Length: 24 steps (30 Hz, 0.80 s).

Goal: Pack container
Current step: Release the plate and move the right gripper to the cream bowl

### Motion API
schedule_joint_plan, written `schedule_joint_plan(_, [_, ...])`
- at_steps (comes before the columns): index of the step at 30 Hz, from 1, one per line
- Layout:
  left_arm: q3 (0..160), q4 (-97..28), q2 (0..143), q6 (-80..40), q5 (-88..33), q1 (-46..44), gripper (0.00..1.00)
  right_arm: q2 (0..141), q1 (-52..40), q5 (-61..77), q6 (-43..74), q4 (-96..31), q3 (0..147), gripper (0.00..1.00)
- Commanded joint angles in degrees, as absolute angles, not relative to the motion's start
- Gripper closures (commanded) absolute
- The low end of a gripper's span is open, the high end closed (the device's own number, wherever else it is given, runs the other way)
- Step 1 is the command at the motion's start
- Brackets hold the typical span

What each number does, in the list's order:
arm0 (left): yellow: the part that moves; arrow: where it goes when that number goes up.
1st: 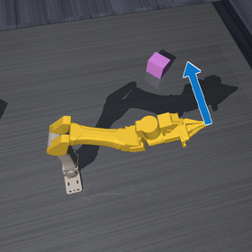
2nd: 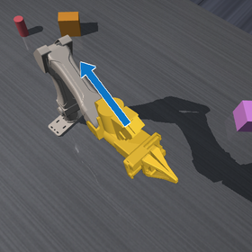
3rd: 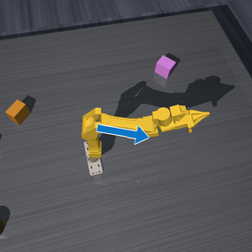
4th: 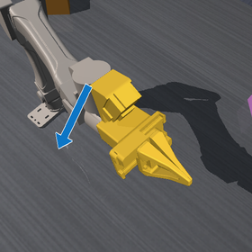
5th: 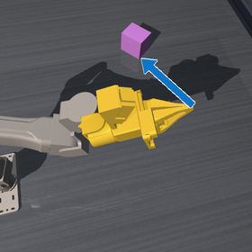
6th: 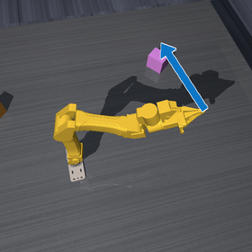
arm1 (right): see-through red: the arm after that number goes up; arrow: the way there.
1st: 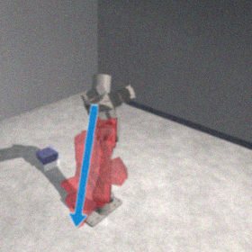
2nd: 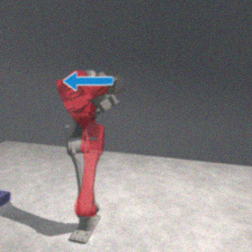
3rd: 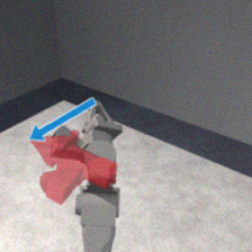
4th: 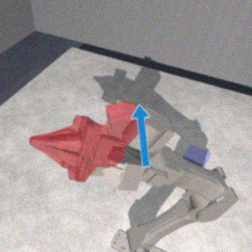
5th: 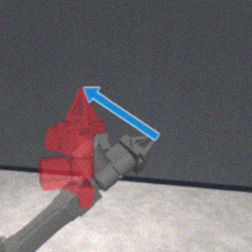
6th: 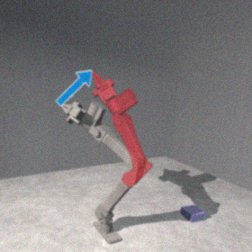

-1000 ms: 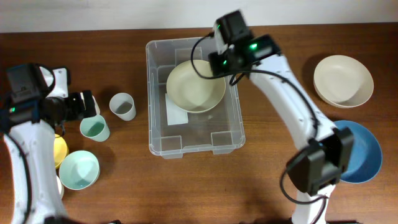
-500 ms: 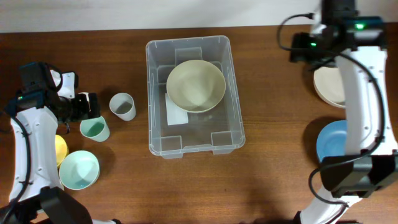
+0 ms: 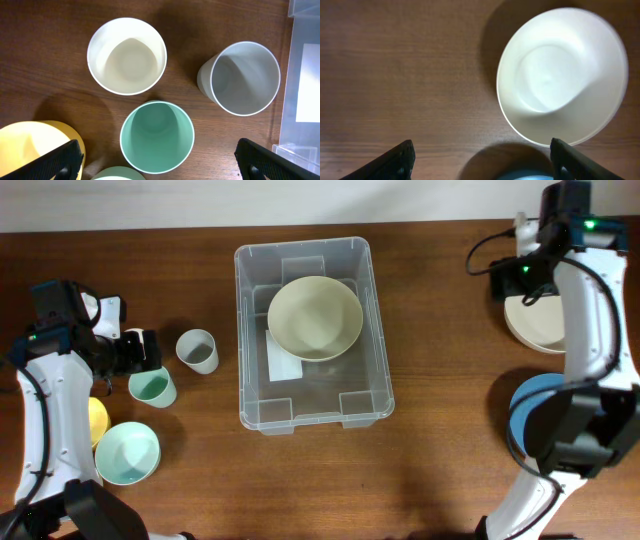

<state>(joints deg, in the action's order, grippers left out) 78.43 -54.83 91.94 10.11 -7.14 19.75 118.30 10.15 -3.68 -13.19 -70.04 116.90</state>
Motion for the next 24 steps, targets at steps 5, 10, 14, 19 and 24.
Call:
schedule_joint_plan(5, [78.9,-55.0,92.0,11.0,-8.2,20.0,0.0,126.7,10.6,-10.2,-14.3,-66.9,115.7,0.18])
schedule_joint_plan(10, [78.9,-55.0,92.0,11.0,-8.2,20.0,0.0,131.1,10.6,-11.2,-14.1,-64.5,115.6,0.19])
schedule_joint_plan(14, [78.9,-55.2,92.0,11.0,-8.2,20.0,0.0,133.7,10.7,-11.4,-14.1,-62.3,115.6,0.21])
schedule_joint_plan(19, [78.9,-55.2,92.0,11.0,-8.2,20.0,0.0,135.6,11.3,-13.5,-14.1,-59.7,115.5,0.23])
schedule_joint_plan(24, [78.9,-55.9,92.0,11.0,-8.2,20.0,0.0,135.8,13.2,-14.4,-14.1,-55.5,114.6,0.26])
